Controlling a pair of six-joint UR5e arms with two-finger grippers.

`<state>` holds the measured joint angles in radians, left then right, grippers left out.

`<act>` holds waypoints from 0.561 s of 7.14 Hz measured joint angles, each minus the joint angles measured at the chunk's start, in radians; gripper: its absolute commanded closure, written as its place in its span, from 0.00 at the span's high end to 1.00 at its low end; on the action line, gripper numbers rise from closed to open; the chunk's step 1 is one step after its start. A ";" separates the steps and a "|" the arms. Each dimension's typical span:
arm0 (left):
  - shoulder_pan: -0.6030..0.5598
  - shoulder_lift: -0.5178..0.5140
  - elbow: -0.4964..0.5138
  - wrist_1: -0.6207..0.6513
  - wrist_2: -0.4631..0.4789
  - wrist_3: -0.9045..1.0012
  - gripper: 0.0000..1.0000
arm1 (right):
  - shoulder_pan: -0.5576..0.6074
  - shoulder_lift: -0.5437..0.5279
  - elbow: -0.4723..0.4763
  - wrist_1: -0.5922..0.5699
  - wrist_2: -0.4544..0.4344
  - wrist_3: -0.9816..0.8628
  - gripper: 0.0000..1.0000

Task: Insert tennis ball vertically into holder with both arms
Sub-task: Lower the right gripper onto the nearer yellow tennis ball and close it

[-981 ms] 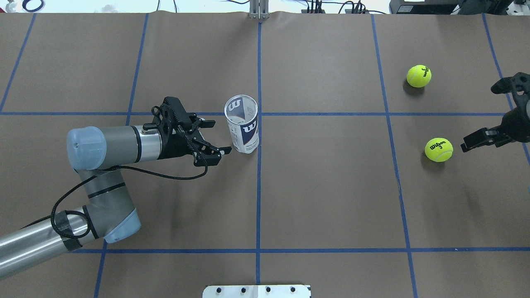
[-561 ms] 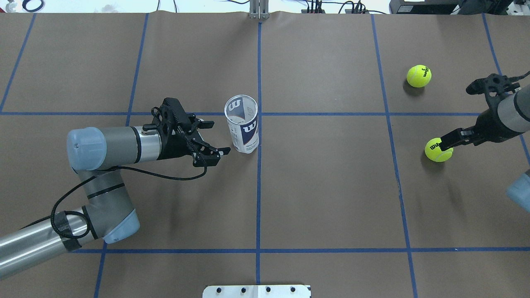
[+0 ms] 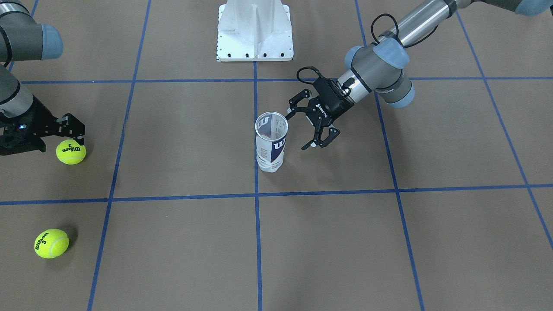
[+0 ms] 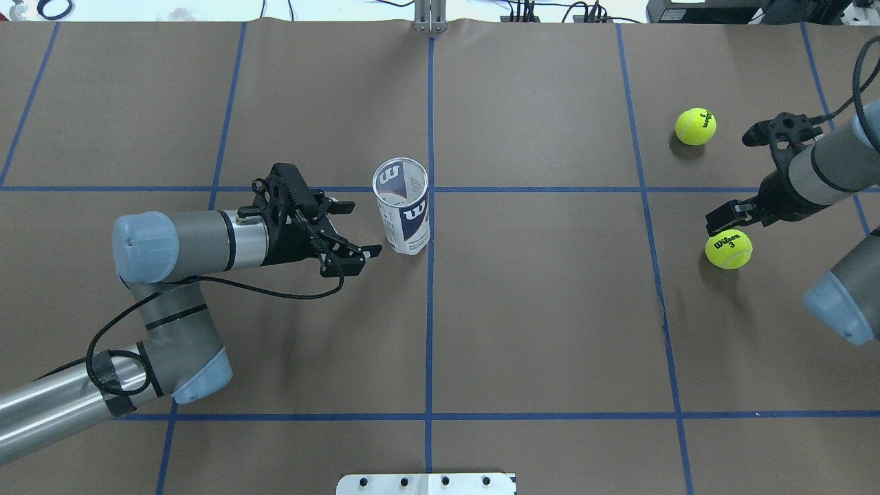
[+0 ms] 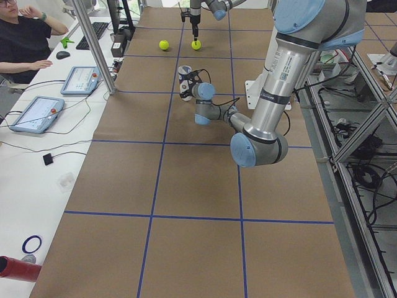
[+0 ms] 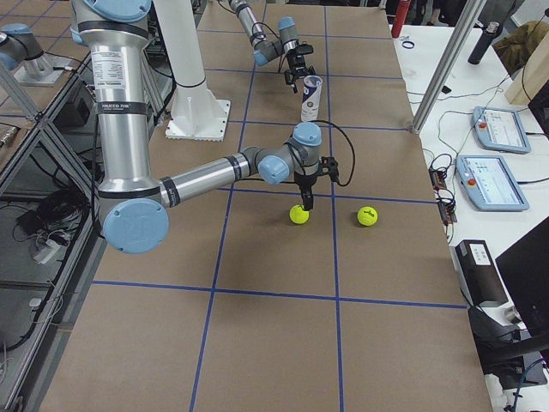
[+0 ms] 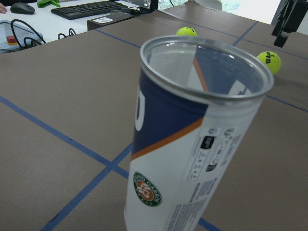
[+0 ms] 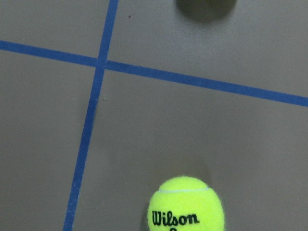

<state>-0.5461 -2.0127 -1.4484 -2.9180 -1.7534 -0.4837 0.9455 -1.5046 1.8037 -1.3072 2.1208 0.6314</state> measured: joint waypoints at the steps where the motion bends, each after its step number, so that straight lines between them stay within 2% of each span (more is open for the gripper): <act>1: 0.000 -0.002 0.007 -0.001 0.000 0.001 0.99 | -0.006 0.008 -0.016 -0.001 -0.014 -0.002 1.00; 4: -0.002 -0.003 0.012 -0.002 0.000 0.002 0.99 | -0.016 0.003 -0.048 -0.008 -0.024 -0.004 1.00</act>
<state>-0.5480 -2.0155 -1.4363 -2.9199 -1.7533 -0.4817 0.9297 -1.5020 1.7554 -1.3154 2.0963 0.6278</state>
